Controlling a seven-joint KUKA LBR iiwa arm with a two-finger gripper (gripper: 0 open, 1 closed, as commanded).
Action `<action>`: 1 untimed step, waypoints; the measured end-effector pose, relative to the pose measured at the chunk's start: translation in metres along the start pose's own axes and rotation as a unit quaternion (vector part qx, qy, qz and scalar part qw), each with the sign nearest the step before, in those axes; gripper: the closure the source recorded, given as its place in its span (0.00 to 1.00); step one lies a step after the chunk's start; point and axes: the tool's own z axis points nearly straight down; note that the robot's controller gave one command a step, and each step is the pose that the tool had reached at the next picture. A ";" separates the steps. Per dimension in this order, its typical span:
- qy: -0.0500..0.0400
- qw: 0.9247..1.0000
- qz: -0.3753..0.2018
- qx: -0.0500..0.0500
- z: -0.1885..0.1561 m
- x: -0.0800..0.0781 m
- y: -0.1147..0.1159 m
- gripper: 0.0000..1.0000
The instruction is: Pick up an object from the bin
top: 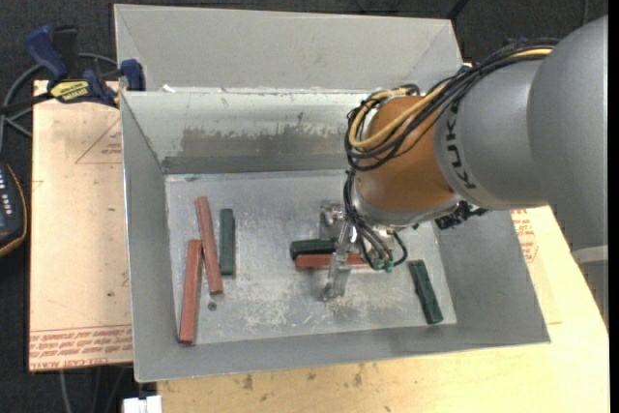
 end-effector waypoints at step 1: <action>0.002 1.000 0.000 0.000 -0.001 0.000 0.000 1.00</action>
Offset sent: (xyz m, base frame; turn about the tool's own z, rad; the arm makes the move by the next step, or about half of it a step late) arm 0.0000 0.0000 0.0000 0.0000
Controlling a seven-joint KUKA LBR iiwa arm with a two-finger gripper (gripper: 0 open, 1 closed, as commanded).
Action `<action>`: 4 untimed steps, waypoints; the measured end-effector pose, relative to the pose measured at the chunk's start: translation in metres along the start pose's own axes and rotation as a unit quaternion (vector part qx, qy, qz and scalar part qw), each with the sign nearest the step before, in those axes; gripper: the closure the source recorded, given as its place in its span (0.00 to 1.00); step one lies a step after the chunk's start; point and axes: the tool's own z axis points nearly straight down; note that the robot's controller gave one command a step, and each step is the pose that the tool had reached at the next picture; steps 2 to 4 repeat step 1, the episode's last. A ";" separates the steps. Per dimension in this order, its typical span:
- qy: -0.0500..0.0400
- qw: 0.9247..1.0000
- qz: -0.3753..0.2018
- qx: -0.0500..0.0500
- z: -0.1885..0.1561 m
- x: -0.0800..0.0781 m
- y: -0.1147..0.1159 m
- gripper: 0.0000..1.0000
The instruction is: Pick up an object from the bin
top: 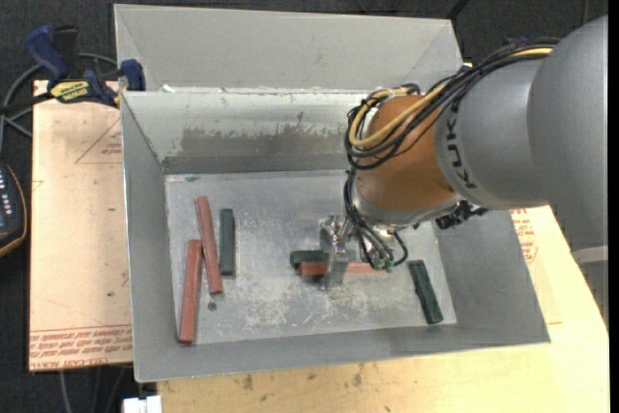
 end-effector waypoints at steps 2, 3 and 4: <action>-0.006 1.000 0.003 0.000 -0.145 -0.023 -0.021 1.00; -0.006 1.000 0.003 0.000 -0.145 -0.023 -0.021 1.00; -0.006 1.000 0.003 0.000 -0.145 -0.023 -0.021 1.00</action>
Offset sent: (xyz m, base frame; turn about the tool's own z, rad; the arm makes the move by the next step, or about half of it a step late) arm 0.0182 -0.0229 0.1401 0.0043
